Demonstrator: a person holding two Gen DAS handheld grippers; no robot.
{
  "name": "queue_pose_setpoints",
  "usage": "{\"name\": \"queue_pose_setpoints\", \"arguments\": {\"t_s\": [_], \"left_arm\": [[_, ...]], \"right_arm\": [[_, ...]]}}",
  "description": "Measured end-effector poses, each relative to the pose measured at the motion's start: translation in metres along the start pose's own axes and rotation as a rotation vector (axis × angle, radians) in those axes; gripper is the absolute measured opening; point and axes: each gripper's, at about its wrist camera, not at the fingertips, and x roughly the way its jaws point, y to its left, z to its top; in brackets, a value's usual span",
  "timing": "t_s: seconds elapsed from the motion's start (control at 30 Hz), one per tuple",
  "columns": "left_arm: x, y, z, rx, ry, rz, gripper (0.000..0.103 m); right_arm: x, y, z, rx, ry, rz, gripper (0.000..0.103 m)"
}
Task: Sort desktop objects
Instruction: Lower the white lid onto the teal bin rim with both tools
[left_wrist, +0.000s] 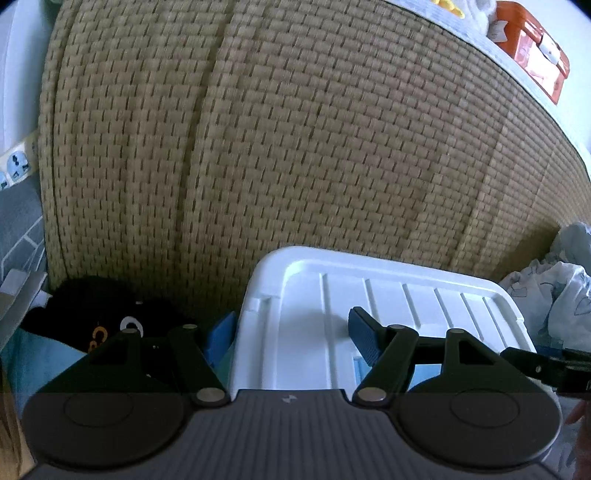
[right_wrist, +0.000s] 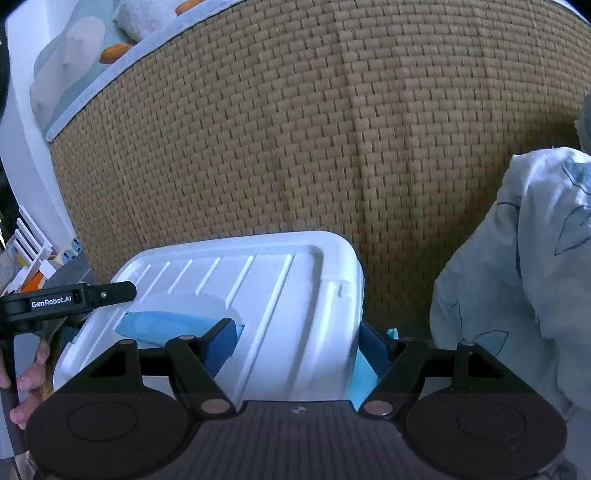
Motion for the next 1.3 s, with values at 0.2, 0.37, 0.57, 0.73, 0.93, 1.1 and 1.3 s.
{"name": "queue_pose_setpoints", "arguments": {"t_s": [0.2,0.37,0.57,0.73,0.93,1.1,1.3], "left_arm": [[-0.024,0.006,-0.009,0.029,-0.065,0.071,0.066],[-0.079,0.001,-0.035,0.074,-0.213,0.069,0.068],[-0.122,-0.014,-0.09,0.171,-0.287,0.078,0.069],[-0.117,-0.027,-0.123,0.209,-0.278,0.152,0.068],[-0.119,-0.04,-0.128,0.205,-0.295,0.2,0.062],[-0.125,-0.044,-0.138,0.204,-0.285,0.194,0.057],[-0.117,-0.05,-0.142,0.212,-0.241,0.176,0.054]], "right_arm": [[-0.008,-0.009,0.002,0.027,-0.045,-0.008,0.076],[-0.047,-0.012,-0.011,0.028,-0.165,-0.01,0.076],[-0.104,0.011,-0.068,-0.088,-0.332,-0.049,0.075],[-0.103,0.036,-0.1,-0.199,-0.32,-0.09,0.059],[-0.087,0.05,-0.111,-0.241,-0.271,-0.134,0.036],[-0.087,0.05,-0.114,-0.196,-0.273,-0.142,0.036],[-0.086,0.052,-0.119,-0.187,-0.264,-0.147,0.036]]}}
